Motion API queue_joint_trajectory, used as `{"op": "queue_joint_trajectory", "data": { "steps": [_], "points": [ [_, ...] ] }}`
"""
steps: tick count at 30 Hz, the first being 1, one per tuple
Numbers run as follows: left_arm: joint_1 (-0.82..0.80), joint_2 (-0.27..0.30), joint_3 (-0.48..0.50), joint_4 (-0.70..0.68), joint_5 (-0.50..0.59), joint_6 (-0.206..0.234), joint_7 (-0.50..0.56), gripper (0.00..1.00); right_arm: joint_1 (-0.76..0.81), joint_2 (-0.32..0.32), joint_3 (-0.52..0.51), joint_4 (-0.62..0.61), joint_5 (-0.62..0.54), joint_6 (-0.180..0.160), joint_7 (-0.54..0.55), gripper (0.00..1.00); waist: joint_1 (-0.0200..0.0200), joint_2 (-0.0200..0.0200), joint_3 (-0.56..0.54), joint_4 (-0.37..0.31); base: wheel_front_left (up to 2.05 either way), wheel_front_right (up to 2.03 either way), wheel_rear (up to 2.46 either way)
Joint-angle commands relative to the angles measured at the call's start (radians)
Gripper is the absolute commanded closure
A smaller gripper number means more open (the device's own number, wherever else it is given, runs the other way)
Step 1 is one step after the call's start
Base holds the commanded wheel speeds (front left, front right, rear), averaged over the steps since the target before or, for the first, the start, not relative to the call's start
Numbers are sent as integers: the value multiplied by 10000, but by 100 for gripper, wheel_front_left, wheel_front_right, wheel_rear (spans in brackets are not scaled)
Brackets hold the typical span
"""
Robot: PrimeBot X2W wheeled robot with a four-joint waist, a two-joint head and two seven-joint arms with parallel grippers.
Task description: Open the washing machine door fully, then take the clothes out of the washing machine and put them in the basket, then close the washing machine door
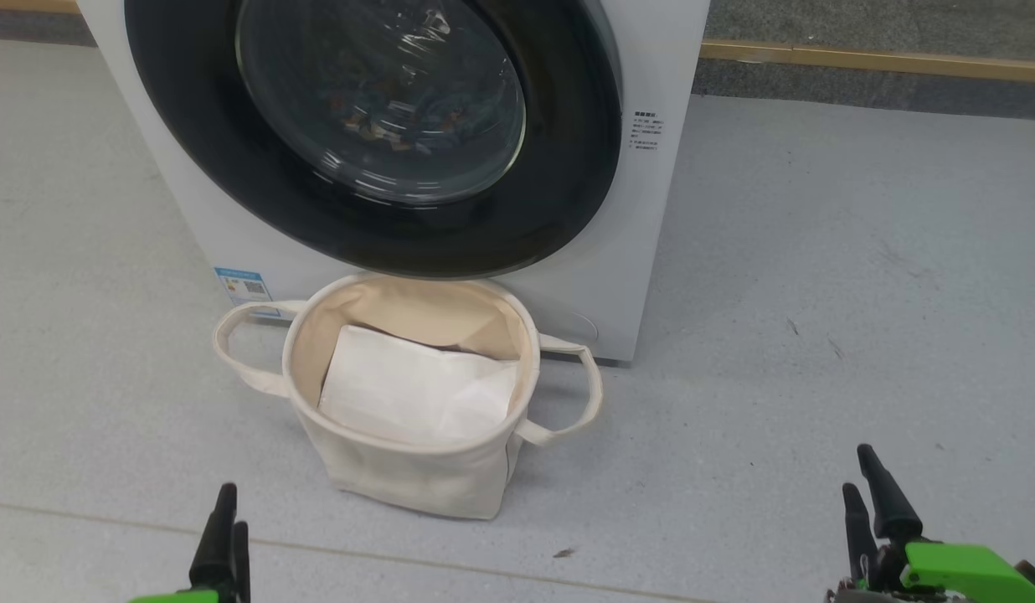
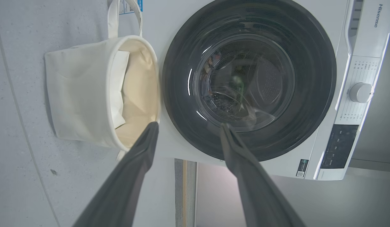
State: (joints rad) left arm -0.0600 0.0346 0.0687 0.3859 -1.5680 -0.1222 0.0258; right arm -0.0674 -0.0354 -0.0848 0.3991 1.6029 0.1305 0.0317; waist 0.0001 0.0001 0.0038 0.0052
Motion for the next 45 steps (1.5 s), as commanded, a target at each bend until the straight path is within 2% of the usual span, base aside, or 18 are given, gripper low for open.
{"op": "queue_joint_trajectory", "data": {
  "steps": [1, 11, 17, 30, 39, 45],
  "points": [
    [-581, 69, 57, -323, 104, 8, -120, 0, -631, -52, 96, -272, 27, 1, -131, 0, -1, -1, -2, 5, 0, 0, 0],
    [-787, 77, 28, -345, 291, 21, -382, 0, -822, -91, 262, -278, -69, 1, -391, 0, -1, -1, -8, 23, 0, 0, 0],
    [-938, 84, -19, -472, 1189, 61, -558, 0, -949, -224, 458, -411, -823, 1, -607, 0, -1, -1, -26, 32, 0, 0, 0],
    [-1288, 328, -527, -911, 4204, 341, -938, 0, -1053, -122, 385, -1381, -5172, 1, -993, 0, -1, -1, -64, 46, 0, 0, 0],
    [-1493, 669, -1181, -1266, 6655, 793, -1200, 0, -1197, -112, 472, -1919, -8233, 1, -1256, 0, -1, -1, -66, 76, 0, 0, 0],
    [-1646, 890, -1560, -1408, 7966, 1099, -1376, 0, -1258, -100, 457, -2142, -9733, 1, -1432, 0, -1, -1, -83, 86, 0, 0, 0]
  ]
}}
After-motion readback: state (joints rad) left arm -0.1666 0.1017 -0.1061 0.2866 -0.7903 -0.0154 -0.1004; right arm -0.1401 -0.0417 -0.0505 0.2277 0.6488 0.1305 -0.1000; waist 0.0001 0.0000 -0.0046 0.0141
